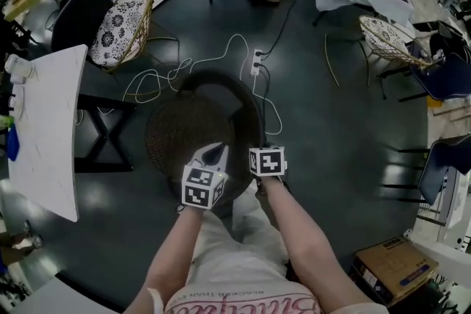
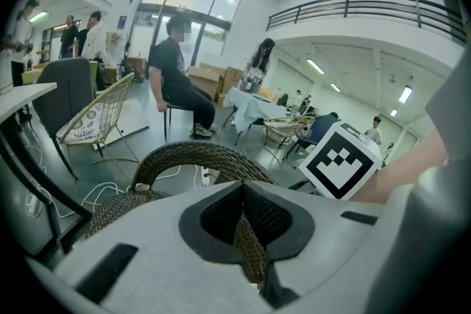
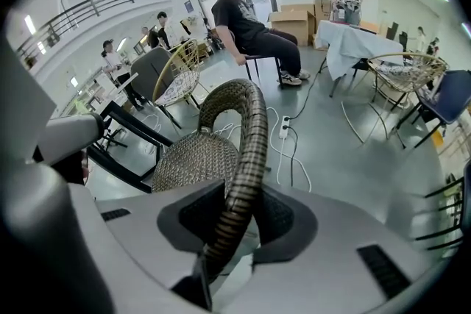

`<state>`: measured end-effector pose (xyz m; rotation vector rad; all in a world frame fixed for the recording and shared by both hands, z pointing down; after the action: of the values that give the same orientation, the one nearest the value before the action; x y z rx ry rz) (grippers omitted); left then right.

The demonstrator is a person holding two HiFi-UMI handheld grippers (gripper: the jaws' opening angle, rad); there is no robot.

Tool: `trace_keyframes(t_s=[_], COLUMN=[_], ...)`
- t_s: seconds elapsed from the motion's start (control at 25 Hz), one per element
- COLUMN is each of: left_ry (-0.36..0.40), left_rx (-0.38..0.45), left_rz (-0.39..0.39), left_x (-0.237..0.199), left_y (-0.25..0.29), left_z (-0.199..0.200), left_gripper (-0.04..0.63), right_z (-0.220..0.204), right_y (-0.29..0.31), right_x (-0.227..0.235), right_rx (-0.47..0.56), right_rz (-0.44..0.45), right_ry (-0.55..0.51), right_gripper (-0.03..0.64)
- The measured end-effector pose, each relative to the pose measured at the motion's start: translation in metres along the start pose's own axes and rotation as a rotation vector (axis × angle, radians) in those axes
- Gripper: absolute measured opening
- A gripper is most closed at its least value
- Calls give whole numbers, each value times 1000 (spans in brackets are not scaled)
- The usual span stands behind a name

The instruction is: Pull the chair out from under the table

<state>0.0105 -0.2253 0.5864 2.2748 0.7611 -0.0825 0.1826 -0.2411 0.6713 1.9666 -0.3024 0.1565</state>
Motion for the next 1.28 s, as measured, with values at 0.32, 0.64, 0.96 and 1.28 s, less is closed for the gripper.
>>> trace_keyframes(t_s=[0.32,0.64,0.96,1.28], left_ry=[-5,-17,26,131], left_rx=[0,11,4,37], left_rz=[6,43,27,-57], left_x=[24,19,14,27], left_y=[15,1,-31,-69], left_z=[1,4,6,22], left_gripper=[5,5,5,5], right_z=[0,3,10,25], right_y=[-7,-17,-58,-123], right_x=[30,28,11,-37], right_rx=[-12,16,129,304], right_rz=[13,-30,-28,56], right_ry=[-7,-21,8,-29], right_gripper=[106,132,144,106])
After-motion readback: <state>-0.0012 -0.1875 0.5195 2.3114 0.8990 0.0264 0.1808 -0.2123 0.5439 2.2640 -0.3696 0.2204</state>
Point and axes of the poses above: the fingertips, and each gripper's own axes: y forward along the fingers, x to its right, z out of its top, the point moved 9 cm from there along -y, backward along the fingers, and after that the axes turned 1 degree about y, right-handed, at the moved point
